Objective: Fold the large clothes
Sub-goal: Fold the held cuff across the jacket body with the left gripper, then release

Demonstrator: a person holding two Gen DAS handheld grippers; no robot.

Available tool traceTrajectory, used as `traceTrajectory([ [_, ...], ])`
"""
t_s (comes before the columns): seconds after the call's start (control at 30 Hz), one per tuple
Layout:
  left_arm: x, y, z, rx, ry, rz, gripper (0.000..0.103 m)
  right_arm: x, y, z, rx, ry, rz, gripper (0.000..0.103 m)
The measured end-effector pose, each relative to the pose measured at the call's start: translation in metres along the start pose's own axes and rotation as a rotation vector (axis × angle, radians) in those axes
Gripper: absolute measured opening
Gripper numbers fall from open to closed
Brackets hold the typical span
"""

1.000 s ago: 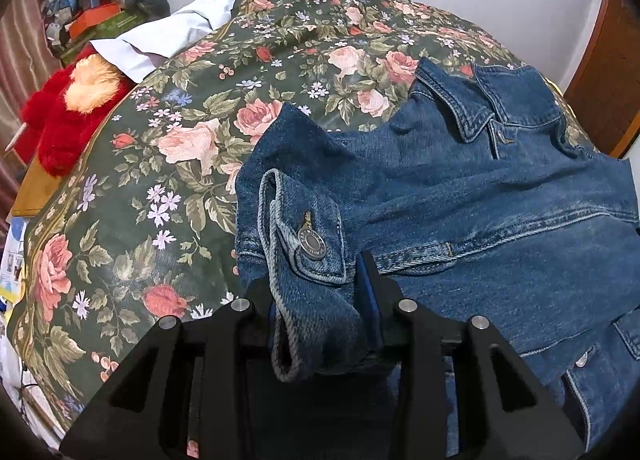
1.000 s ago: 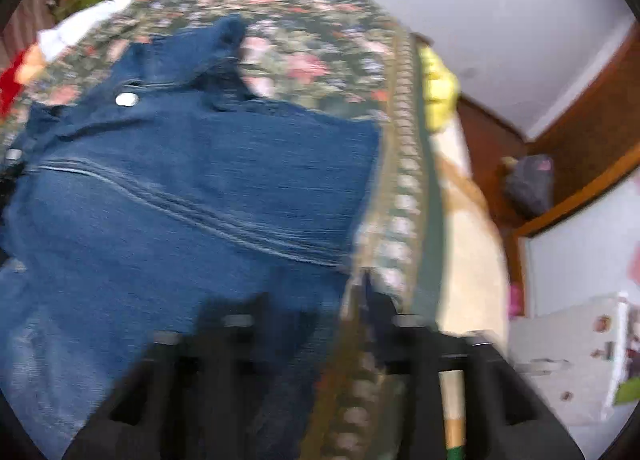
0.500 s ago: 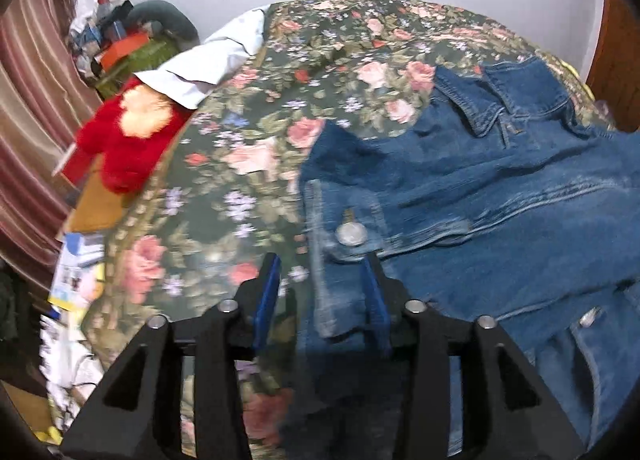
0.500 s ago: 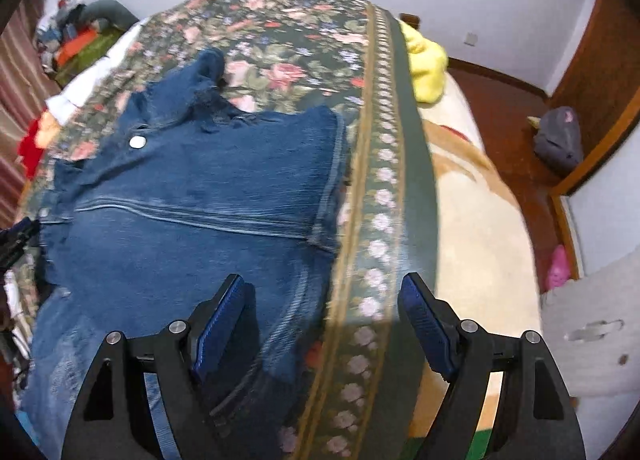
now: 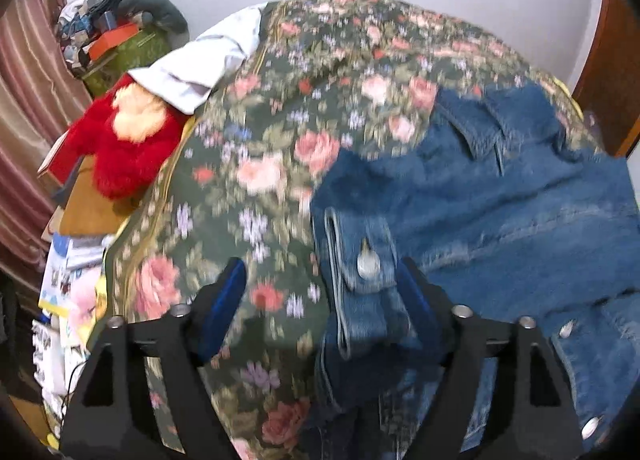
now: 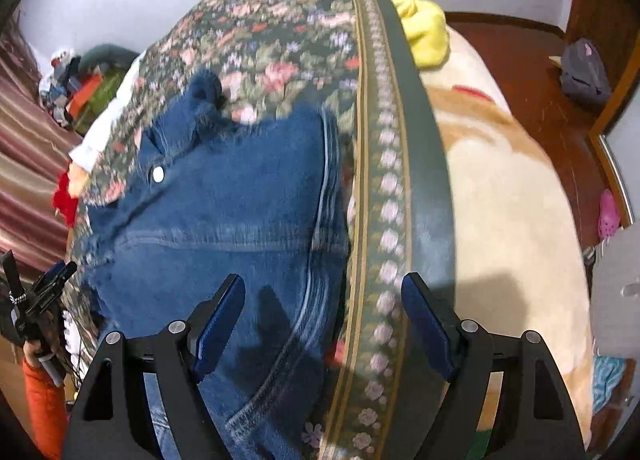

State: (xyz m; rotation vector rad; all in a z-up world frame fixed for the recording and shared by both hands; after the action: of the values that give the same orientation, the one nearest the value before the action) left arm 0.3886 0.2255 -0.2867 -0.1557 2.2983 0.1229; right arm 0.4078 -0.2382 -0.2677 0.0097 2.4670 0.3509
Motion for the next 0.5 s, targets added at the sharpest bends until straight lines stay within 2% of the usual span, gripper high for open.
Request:
traceTrajectory([
  [0.2, -0.017, 0.012, 0.046, 0.04, 0.076, -0.073, 0.081, -0.037, 0.007, 0.012, -0.021, -0.04, 0.021, 0.079],
  [0.37, -0.013, 0.026, 0.089, 0.081, 0.159, -0.23, 0.081, -0.051, 0.013, 0.044, -0.034, -0.02, 0.047, 0.078],
  [0.43, -0.01, 0.028, 0.102, 0.113, 0.172, -0.283, 0.08, -0.05, 0.015, 0.06, -0.058, 0.006, 0.087, 0.073],
  [0.5, -0.013, 0.026, 0.106, 0.145, 0.15, -0.288, 0.08, -0.046, 0.017, 0.075, -0.093, 0.036, 0.121, 0.064],
])
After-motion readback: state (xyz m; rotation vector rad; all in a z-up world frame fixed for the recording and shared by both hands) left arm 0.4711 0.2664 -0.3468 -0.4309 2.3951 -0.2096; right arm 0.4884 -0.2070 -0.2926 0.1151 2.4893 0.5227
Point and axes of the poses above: each gripper's, at about its wrist camera, not at the fingertips, and z roughly the way its jaws point, y to its left, x to its underside, the point moved 9 cm from there along z, roughly the way its jaws point, and after that the axes turned 14 degrees about -y, right-handed, at the moved point
